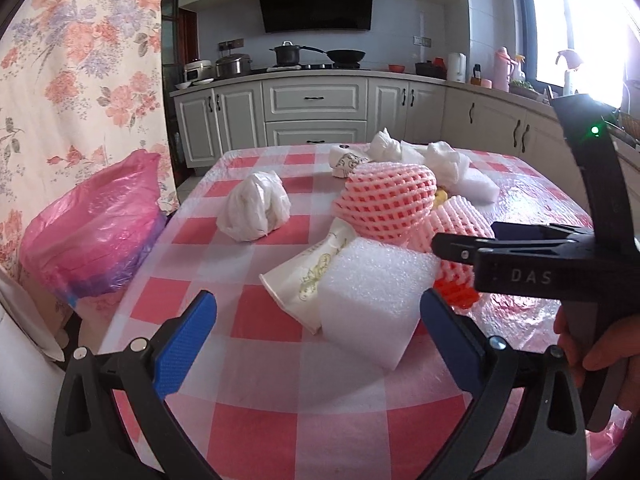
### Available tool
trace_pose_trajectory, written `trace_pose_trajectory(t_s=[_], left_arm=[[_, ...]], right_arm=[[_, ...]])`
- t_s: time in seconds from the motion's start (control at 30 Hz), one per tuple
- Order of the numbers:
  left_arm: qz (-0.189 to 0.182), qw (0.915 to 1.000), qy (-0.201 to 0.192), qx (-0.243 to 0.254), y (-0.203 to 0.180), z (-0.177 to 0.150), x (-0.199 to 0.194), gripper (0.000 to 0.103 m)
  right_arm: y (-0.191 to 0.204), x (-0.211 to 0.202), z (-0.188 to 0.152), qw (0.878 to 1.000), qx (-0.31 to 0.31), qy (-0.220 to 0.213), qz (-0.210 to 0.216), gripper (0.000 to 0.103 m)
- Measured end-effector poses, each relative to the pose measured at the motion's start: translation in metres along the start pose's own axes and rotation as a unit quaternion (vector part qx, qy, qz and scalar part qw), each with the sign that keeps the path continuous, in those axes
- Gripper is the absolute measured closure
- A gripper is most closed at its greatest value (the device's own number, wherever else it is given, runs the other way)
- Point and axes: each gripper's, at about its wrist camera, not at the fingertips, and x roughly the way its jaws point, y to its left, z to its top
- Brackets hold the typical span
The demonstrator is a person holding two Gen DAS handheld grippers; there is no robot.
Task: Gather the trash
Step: 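Grasp the white foam block with the left tool while the right tool grasps a pink foam net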
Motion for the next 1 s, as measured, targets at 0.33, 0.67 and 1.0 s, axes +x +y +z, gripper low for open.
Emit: trace_pose_trajectory(t_s=[0.33, 0.67, 1.0], left_arm=[[-0.016, 0.9997, -0.001, 0.017, -0.020, 0.009, 0.019, 0.005], [-0.041, 0.9981, 0.027, 0.037, -0.047, 0.002, 0.034, 0.012], [-0.043, 0.9978, 0.047, 0.020, -0.038, -0.005, 0.043, 0.040]], right_arm=[[-0.021, -0.002, -0.005, 1.000, 0.004, -0.007, 0.015, 0.061], [-0.050, -0.021, -0.010, 0.999, 0.027, -0.026, 0.021, 0.071], [-0.045, -0.026, -0.015, 0.999, 0.019, -0.035, 0.017, 0.073]])
